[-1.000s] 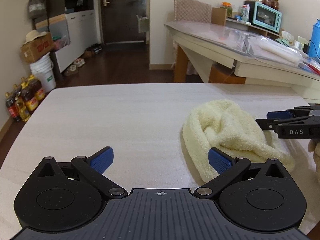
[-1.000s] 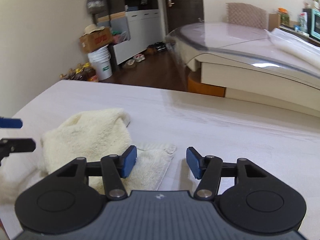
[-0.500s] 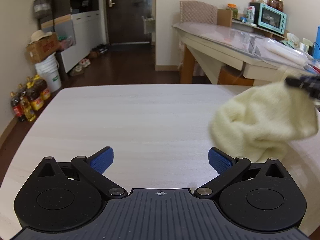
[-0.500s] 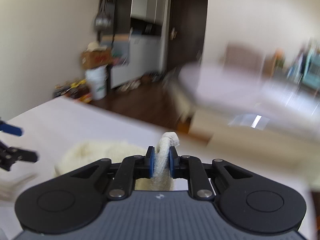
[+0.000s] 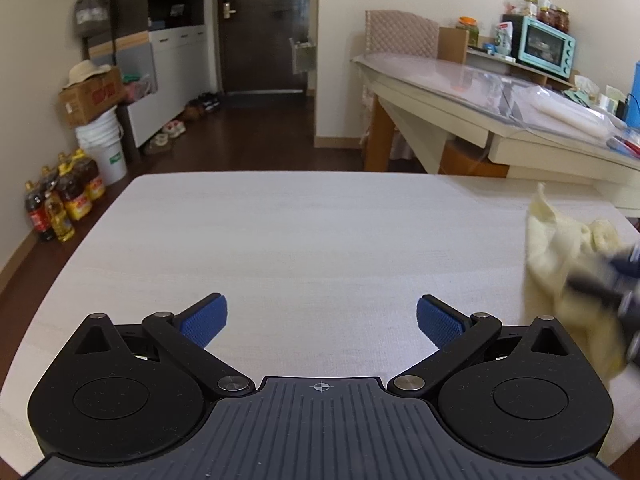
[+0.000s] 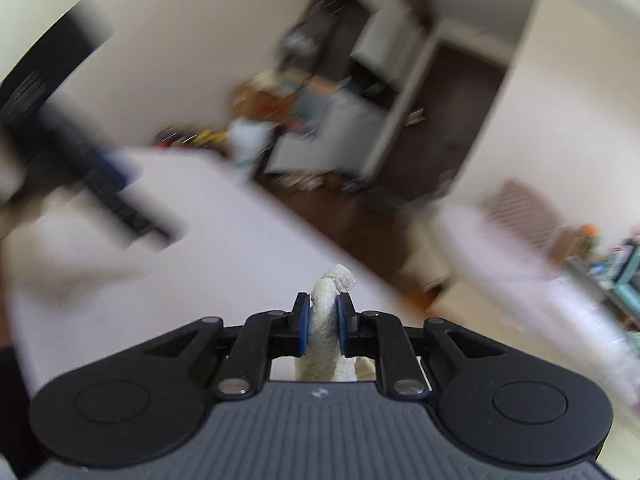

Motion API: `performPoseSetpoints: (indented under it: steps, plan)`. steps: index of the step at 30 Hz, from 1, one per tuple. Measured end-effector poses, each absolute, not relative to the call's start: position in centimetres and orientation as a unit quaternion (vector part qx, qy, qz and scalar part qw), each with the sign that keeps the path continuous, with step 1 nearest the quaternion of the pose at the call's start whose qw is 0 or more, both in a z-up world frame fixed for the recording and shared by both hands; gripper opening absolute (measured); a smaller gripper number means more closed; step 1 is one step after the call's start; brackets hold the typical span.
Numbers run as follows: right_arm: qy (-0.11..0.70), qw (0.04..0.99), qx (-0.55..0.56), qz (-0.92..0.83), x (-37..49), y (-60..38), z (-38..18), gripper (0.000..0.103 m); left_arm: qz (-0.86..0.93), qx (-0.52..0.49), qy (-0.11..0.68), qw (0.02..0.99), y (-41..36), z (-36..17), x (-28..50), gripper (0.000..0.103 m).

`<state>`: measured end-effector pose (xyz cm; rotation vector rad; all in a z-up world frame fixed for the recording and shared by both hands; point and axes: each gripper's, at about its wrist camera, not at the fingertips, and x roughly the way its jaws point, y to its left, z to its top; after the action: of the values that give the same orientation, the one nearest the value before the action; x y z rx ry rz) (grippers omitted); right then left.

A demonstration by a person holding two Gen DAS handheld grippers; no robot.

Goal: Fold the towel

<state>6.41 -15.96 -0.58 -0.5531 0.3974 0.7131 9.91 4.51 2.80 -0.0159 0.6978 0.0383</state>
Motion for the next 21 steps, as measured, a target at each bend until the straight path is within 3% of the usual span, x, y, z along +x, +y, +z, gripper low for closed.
performPoseSetpoints:
  steps: [5,9,19,20,21]
  plan:
    - [0.190,0.896,-0.213,0.340,4.1,-17.1,0.0,0.026,-0.024,0.008,0.351,0.936,3.7,2.7,10.2,0.103]
    - [0.187,0.924,-0.184,0.278,4.1,-20.3,0.8,0.043,-0.094,0.026,0.353,0.931,2.0,2.7,11.1,0.103]
    - [0.223,0.941,-0.162,0.195,5.5,-25.7,0.1,0.048,-0.216,0.063,0.372,0.901,-2.3,1.5,13.6,0.100]
    - [0.223,0.942,-0.160,0.195,5.6,-25.8,-0.1,0.049,-0.223,0.064,0.375,0.897,-2.5,1.4,13.6,0.098]
    - [0.224,0.942,-0.157,0.195,5.6,-26.1,-0.3,0.050,-0.230,0.066,0.378,0.894,-2.7,1.3,13.7,0.089]
